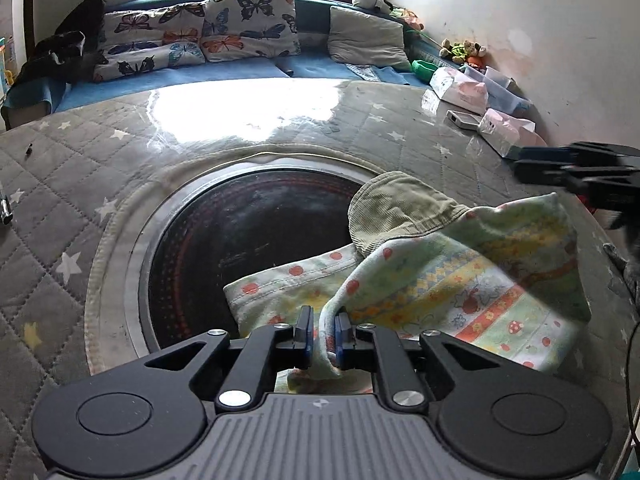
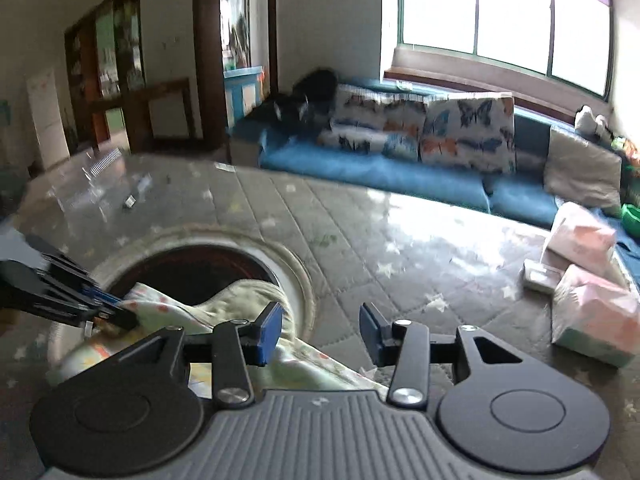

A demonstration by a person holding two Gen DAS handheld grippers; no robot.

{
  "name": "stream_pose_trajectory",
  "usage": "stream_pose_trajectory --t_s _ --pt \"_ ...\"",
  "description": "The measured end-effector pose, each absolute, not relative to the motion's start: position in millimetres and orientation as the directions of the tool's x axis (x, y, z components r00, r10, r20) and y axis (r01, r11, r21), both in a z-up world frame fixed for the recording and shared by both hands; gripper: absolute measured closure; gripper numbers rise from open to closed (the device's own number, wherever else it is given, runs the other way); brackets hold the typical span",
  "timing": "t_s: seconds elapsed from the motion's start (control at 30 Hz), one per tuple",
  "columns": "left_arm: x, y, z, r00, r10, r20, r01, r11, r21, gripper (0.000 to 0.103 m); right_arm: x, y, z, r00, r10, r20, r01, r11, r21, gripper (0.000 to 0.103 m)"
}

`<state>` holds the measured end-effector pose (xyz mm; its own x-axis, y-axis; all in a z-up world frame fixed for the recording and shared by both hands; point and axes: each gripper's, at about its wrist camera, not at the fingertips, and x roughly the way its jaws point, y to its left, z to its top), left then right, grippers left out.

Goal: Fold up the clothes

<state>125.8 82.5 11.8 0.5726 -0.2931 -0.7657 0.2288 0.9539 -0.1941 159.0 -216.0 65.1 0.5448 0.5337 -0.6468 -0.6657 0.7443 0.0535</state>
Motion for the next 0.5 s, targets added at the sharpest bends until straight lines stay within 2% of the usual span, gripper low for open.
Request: stream_pose_trajectory --t_s 0.17,0.3,0.37,0.4,0.43,0.5 --pt "128.2 82.5 14.0 0.558 -0.284 -0.779 0.217 0.957 -0.193 0.09 135.8 -231.4 72.2 0.543 0.577 -0.61 -0.682 0.727 0.082 0.062" --pt "130.1 82.9 15.7 0.55 -0.266 -0.792 0.196 0.963 -0.187 0.09 154.0 -239.6 42.5 0.542 0.53 -0.652 -0.618 0.777 0.118 0.066" --pt "130.2 83.5 15.4 0.55 -0.249 -0.797 0.188 0.967 -0.172 0.082 166.1 -246.8 27.7 0.545 0.502 -0.672 -0.57 0.809 0.142 0.066" --pt "130.4 84.3 14.9 0.55 -0.241 -0.8 0.182 0.969 -0.167 0.079 173.5 -253.7 21.7 0.551 0.486 -0.679 -0.535 0.83 0.16 0.072" --pt "131.2 84.7 14.3 0.55 -0.231 -0.802 0.172 0.972 -0.162 0.073 178.0 -259.4 18.9 0.556 0.477 -0.68 -0.512 0.842 0.172 0.073" --pt "132.9 86.5 13.5 0.552 -0.22 -0.804 0.155 0.975 -0.16 0.07 182.3 -267.7 17.3 0.568 0.466 -0.678 -0.487 0.855 0.18 0.074"
